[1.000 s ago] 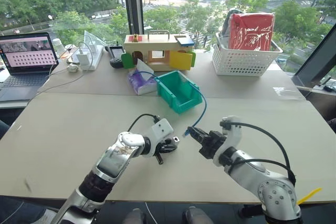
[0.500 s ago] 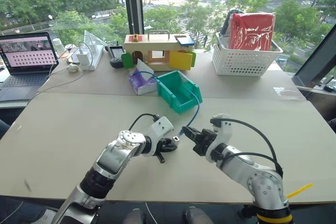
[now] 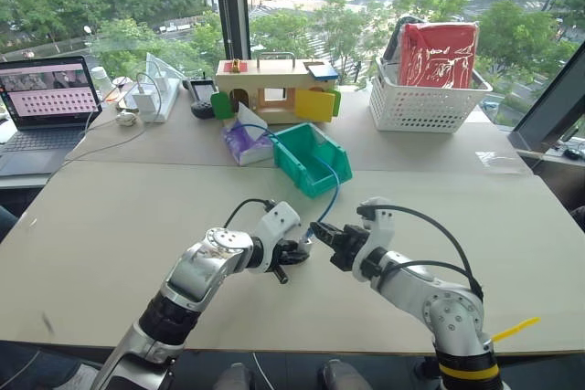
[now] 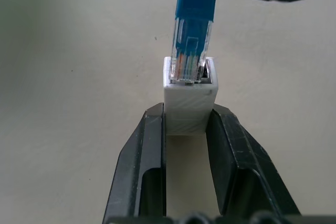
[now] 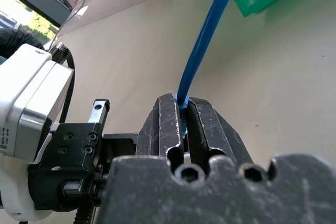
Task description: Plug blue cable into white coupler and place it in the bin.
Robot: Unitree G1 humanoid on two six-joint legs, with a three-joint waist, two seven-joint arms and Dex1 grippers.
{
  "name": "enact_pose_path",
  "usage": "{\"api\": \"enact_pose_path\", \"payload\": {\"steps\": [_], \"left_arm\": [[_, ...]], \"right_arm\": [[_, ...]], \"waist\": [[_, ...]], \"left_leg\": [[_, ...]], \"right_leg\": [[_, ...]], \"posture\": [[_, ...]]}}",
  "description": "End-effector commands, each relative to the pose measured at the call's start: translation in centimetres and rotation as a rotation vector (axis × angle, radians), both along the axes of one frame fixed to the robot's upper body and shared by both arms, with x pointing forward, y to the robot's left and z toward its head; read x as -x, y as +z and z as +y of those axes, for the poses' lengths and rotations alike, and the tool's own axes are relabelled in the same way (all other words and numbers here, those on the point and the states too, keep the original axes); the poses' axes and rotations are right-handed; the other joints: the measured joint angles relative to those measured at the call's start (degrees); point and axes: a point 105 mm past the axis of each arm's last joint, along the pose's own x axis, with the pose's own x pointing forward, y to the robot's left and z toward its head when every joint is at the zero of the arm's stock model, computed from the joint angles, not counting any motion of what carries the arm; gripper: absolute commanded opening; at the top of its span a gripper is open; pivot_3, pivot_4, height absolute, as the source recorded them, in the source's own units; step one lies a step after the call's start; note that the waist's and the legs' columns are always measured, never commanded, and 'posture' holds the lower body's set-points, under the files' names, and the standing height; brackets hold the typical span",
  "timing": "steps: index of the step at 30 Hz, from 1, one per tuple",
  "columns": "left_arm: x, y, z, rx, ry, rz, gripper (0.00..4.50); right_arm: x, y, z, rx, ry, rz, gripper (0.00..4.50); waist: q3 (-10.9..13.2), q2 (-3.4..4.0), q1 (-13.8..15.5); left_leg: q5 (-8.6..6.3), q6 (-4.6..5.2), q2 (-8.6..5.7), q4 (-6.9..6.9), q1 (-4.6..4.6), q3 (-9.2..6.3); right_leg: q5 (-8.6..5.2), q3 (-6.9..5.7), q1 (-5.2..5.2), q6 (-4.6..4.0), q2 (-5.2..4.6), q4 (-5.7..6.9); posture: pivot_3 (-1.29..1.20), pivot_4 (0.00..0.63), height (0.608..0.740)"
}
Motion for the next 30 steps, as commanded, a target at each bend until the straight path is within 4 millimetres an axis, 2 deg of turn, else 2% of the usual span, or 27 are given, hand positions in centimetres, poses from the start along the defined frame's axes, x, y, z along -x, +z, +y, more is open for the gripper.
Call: {"api": "enact_pose_path", "payload": {"steps": [1,14,30], "left_arm": [[0.5,-0.5,-0.1,-0.006,-0.004,0.028,0.61],[0.5,-0.3,-0.2,0.005,0.011,0.024,0.61],[0.3,0.6,-0.5,0.01,0.006,0.012,0.61]], "right_arm": [[0.2,0.2,0.1,0.007,0.014,-0.002,0.0],[0.2,0.0,-0.1,0.09,0.024,-0.023,0.0],[0.8,-0.4,1.3,0.216,0.142,-0.034,0.0]], "waist": [[0.0,0.0,0.0],[0.0,0.0,0.0],[0.0,0.0,0.0]], "left_leg": [[0.0,0.0,0.0,0.0,0.0,0.0],[0.0,0.0,0.0,0.0,0.01,0.0],[0.0,0.0,-0.01,0.0,0.0,0.0]], "right_leg": [[0.0,0.0,0.0,0.0,0.0,0.0],[0.0,0.0,0.0,0.0,0.0,0.0],[-0.01,-0.01,-0.01,0.0,0.0,-0.01]], "posture": [[0.0,0.15,0.737],[0.0,0.15,0.737],[0.0,0.15,0.737]]}}
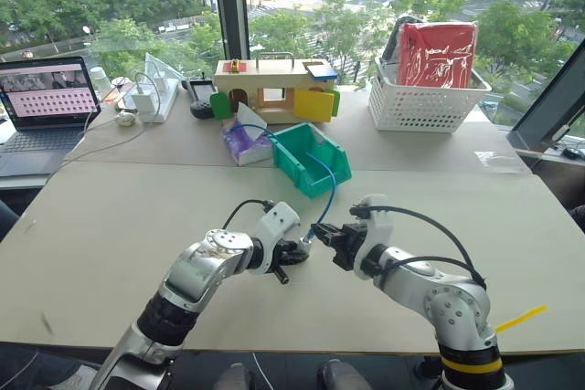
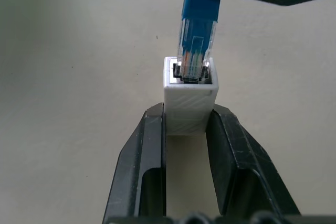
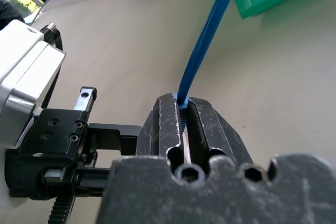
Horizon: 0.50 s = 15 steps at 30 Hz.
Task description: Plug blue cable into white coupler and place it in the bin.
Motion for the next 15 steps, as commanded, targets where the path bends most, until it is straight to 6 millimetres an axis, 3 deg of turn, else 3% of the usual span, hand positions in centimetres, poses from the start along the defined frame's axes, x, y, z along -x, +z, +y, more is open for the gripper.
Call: {"api": "enact_pose_path", "payload": {"steps": [1,8,15], "left_arm": [[0.2,0.6,-0.5,0.002,-0.017,0.0,0.61],[0.3,1.3,-0.7,0.012,-0.019,0.005,0.61],[0.3,1.2,-0.1,0.013,0.009,0.018,0.61]], "right_arm": [[0.8,-0.7,1.0,0.073,0.082,0.019,0.0],[1.5,-1.7,1.7,0.143,0.15,0.051,0.0],[2.0,-4.0,0.4,0.181,0.146,0.131,0.0]], "waist": [[0.0,0.0,0.0],[0.0,0.0,-0.1],[0.0,0.0,0.0]], "left_leg": [[0.0,0.0,0.0,0.0,0.0,0.0],[0.0,0.0,0.0,-0.01,0.0,0.0],[0.0,0.0,0.0,-0.02,0.01,0.0]], "right_leg": [[0.0,0.0,0.0,0.0,0.0,0.0],[0.0,0.0,-0.01,0.0,0.0,-0.01],[0.0,-0.01,0.0,0.0,0.0,-0.01]], "posture": [[0.0,0.15,0.737],[0.0,0.15,0.737],[0.0,0.15,0.737]]}}
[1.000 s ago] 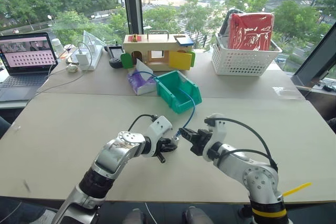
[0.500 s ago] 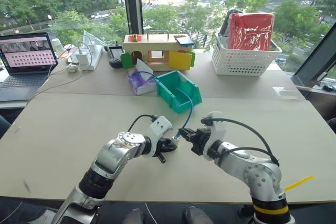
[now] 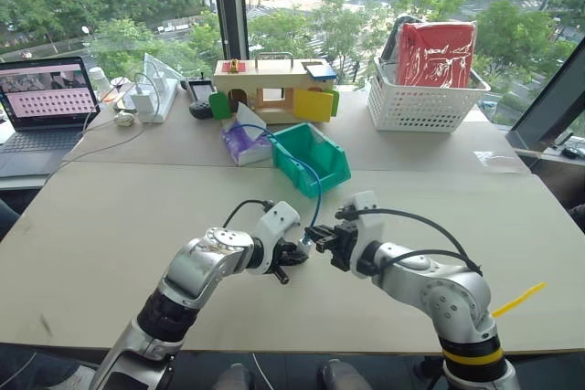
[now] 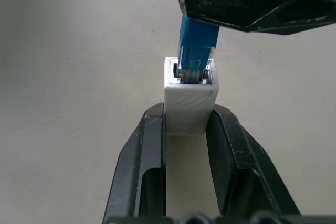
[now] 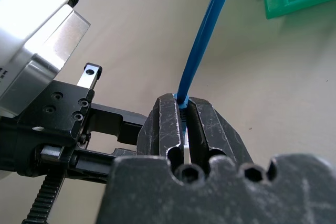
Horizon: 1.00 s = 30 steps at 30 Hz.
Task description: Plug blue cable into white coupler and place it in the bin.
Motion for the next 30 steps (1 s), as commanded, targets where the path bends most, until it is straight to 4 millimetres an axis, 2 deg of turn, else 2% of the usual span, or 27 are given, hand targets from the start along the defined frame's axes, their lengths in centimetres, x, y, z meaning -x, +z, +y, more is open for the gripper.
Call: {"api": "enact_pose_path", "payload": {"steps": [1,6,11,22,24,30], "left_arm": [[-0.1,1.0,-0.1,0.019,0.003,-0.032,0.61],[0.0,1.1,-0.2,0.023,0.008,-0.03,0.61],[0.1,1.0,-0.4,0.027,0.004,-0.029,0.61],[-0.2,1.1,-0.5,0.03,0.022,-0.025,0.61],[-0.2,1.1,-0.6,0.031,0.023,-0.029,0.61],[-0.2,1.2,-0.7,0.035,0.022,-0.034,0.61]], "right_arm": [[1.6,-3.6,-0.1,0.069,0.054,0.152,0.0],[1.8,-4.1,-0.1,0.074,0.059,0.172,0.0],[2.2,-5.4,-0.8,0.112,0.069,0.215,0.0],[2.8,-6.0,-1.0,0.137,0.109,0.248,0.0],[2.9,-6.3,-1.2,0.159,0.113,0.252,0.0],[3.4,-7.3,-2.1,0.234,0.126,0.267,0.0]], "waist": [[0.0,0.0,0.0],[0.0,-0.01,0.0],[0.0,-0.01,0.1],[0.0,-0.03,0.3],[0.0,-0.03,0.3],[-0.1,-0.04,0.5]], "left_leg": [[0.0,0.0,0.0,0.0,0.0,0.0],[0.0,0.0,-0.01,0.0,0.01,0.0],[0.0,0.0,-0.01,0.0,0.01,0.0],[0.0,0.0,-0.04,0.0,0.04,-0.01],[0.0,0.0,-0.05,0.0,0.05,-0.01],[0.0,0.0,-0.09,0.0,0.06,-0.02]], "right_leg": [[0.0,0.0,0.0,0.0,0.0,0.0],[0.0,0.0,0.01,0.0,0.0,-0.01],[0.0,0.0,0.02,0.0,-0.01,-0.02],[-0.07,-0.01,0.07,-0.09,-0.03,-0.05],[-0.2,-0.01,0.09,-0.31,-0.04,-0.05],[-0.22,-0.01,0.11,-0.28,-0.07,-0.05]], "posture": [[0.0,0.15,0.737],[0.0,0.15,0.737],[0.0,0.15,0.737],[0.0,0.15,0.737],[0.0,0.15,0.737],[0.0,0.15,0.737]]}}
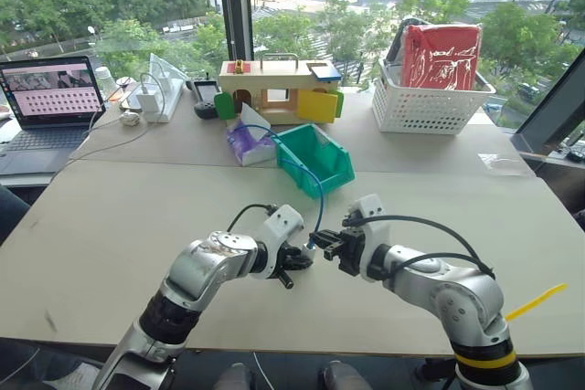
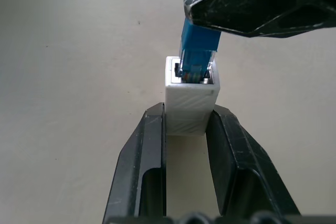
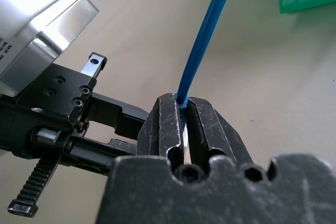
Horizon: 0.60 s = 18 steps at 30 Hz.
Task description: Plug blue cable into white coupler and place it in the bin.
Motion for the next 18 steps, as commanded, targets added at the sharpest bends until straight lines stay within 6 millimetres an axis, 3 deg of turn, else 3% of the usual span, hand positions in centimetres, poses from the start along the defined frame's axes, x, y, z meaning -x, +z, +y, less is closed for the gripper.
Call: {"api": "enact_pose_path", "payload": {"steps": [1,6,10,12,18], "left_arm": [[-0.8,1.4,0.0,0.021,0.021,-0.065,0.61],[-0.7,1.2,0.0,0.012,0.012,-0.072,0.61],[-0.5,0.9,0.0,0.008,-0.005,-0.068,0.61],[-0.4,0.8,0.1,0.015,-0.013,-0.066,1.62],[0.3,0.7,0.2,0.044,-0.039,-0.036,3.67]], "right_arm": [[3.0,-6.9,-0.9,0.173,0.044,0.283,0.0],[3.2,-7.2,-1.4,0.158,0.028,0.297,0.0],[2.3,-5.4,-1.4,0.054,-0.011,0.244,0.0],[1.4,-4.2,-1.8,0.005,-0.053,0.2,0.0],[-2.1,1.4,-5.4,-0.233,-0.257,0.006,0.0]], "waist": [[0.0,-0.01,0.1],[-0.2,0.0,0.1],[-0.4,-0.02,0.2],[-0.4,-0.02,0.2],[-0.2,0.17,-0.3]], "left_leg": [[0.0,0.0,-0.01,0.0,0.0,0.0],[0.0,0.0,-0.01,0.0,0.02,-0.01],[-0.03,-0.04,-0.01,0.0,0.03,-0.03],[-0.03,-0.04,-0.01,0.0,0.0,-0.03],[-0.03,-0.04,0.02,0.0,-0.08,-0.03]], "right_leg": [[-0.01,0.0,0.0,0.0,-0.01,0.0],[-0.01,0.0,0.02,0.01,-0.01,-0.03],[-0.03,0.0,0.04,0.02,-0.01,-0.05],[-0.04,0.0,0.01,0.02,-0.01,-0.05],[-0.03,0.01,-0.1,0.0,0.02,0.0]], "posture": [[0.0,0.15,0.737],[0.0,0.15,0.737],[0.0,0.15,0.737],[0.0,0.15,0.737],[0.0,0.15,0.737]]}}
